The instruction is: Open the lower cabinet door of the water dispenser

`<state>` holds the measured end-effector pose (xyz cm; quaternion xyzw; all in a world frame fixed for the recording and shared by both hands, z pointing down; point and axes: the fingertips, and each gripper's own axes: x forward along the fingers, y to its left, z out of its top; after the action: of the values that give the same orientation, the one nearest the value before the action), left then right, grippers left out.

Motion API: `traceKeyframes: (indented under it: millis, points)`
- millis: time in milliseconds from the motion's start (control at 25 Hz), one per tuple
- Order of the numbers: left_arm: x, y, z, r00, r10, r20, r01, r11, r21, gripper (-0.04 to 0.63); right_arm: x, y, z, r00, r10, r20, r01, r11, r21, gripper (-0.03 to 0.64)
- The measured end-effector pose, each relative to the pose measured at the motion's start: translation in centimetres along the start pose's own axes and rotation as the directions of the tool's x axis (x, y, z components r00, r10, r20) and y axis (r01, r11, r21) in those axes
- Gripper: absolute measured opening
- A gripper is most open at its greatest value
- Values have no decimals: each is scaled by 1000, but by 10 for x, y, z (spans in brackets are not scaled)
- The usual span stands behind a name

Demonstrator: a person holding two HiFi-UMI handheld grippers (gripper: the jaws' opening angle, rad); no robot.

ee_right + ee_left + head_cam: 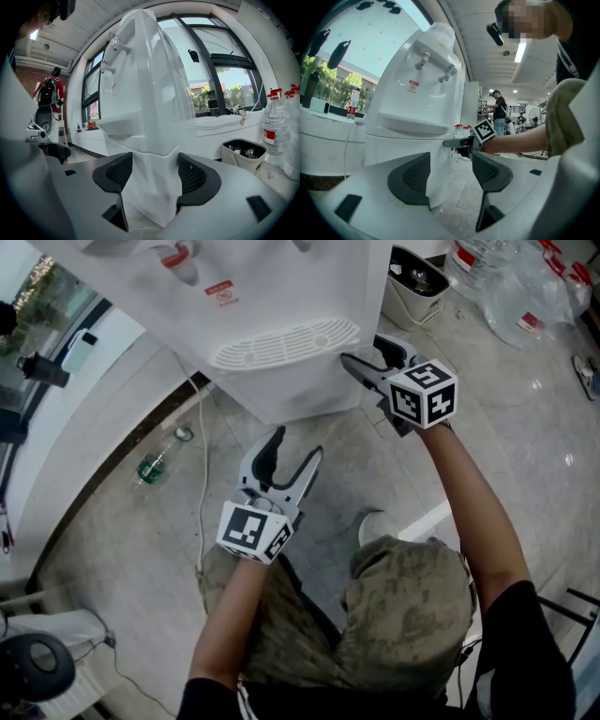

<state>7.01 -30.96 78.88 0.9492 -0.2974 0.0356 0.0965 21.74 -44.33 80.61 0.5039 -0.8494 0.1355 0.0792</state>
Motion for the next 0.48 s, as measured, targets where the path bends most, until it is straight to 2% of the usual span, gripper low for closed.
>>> traceKeyframes:
  millis: [480]
  points:
    - [-8,-7,-1,1000,-11,1,11,1000,-4,258,-10,7,-3,1000,-18,24,17,1000,21,273]
